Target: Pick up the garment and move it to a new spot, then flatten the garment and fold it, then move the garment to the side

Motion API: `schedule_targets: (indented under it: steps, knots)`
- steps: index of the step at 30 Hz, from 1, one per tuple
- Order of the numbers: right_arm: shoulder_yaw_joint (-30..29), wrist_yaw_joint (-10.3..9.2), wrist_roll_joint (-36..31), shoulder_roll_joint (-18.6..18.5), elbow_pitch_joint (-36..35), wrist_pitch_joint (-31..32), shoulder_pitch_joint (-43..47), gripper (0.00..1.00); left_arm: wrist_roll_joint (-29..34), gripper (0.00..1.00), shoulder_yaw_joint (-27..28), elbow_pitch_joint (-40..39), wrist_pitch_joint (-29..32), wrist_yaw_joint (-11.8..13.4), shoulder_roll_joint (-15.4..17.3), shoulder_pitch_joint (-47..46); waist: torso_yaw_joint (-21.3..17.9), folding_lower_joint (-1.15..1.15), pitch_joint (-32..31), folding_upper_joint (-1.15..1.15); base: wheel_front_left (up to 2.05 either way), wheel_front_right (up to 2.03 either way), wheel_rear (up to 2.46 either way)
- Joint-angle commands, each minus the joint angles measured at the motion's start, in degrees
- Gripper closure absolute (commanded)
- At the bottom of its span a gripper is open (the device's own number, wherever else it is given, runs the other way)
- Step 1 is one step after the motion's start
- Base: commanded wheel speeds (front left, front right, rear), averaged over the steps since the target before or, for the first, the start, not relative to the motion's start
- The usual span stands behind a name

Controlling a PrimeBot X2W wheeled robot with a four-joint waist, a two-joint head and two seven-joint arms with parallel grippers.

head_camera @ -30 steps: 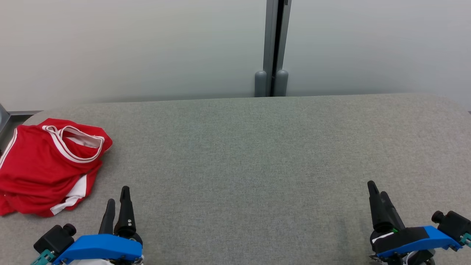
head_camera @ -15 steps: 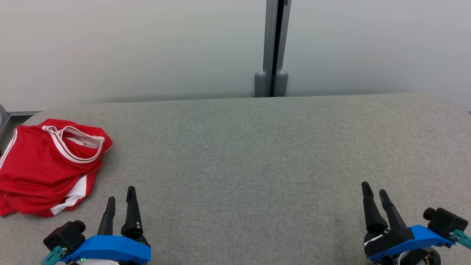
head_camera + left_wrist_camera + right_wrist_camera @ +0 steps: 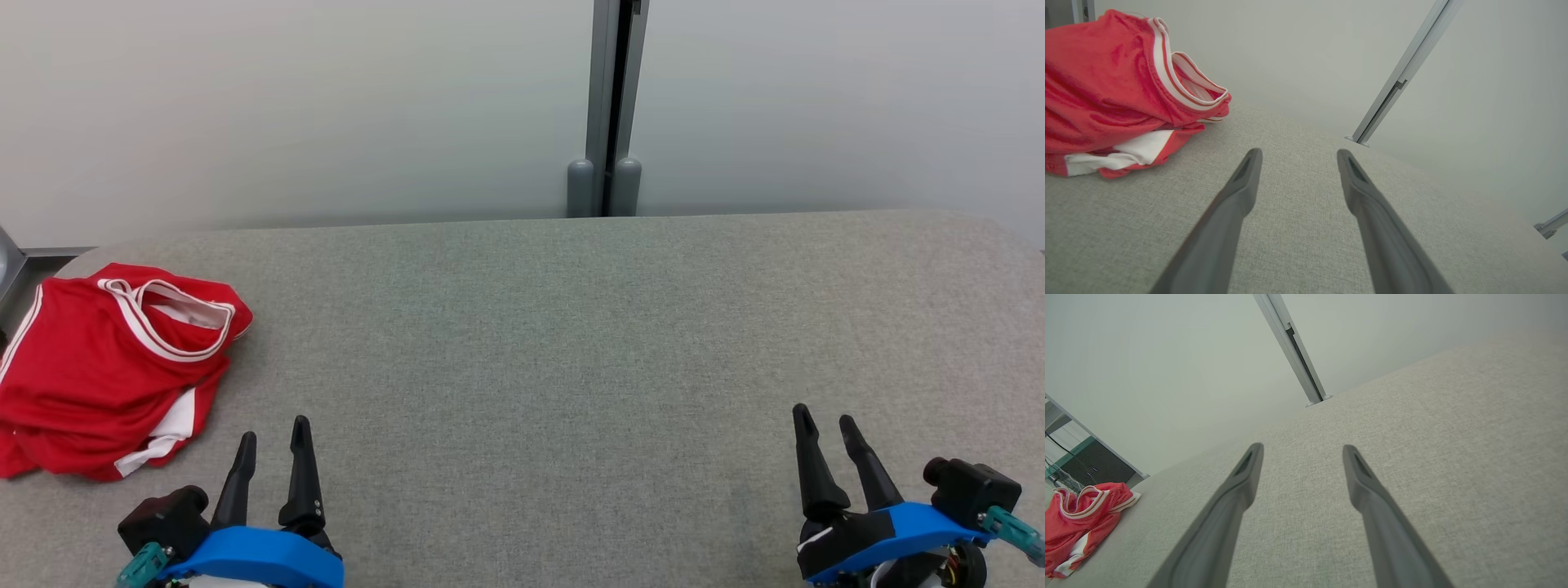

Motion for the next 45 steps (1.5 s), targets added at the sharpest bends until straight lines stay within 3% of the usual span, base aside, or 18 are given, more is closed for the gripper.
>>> schedule_targets:
  steps: [1,22,45]
  knots:
    - [0.1,0.16,-1.5,-0.4,-0.4,-0.5,-1.0,0.0,1.4,0.0,-0.4,-0.3,-0.6,0.3,0.6,-0.3,0.0,0.0,0.0,0.0,0.0,0.0,0.0]
    - [0.4,0.17,-12.8,-0.5,0.9,-1.0,-1.1,0.0,11.7,0.0,-3.2,3.1,-3.3,0.5,1.8,-0.7,0.2,0.0,-0.3,0.0,0.0,0.0,0.0]
    - [-0.7,0.21,-22.6,-0.6,1.2,-2.0,0.0,0.0,19.1,0.0,-5.4,3.0,-3.8,1.7,3.0,-0.1,0.3,0.0,-0.7,0.0,0.0,0.0,0.0]
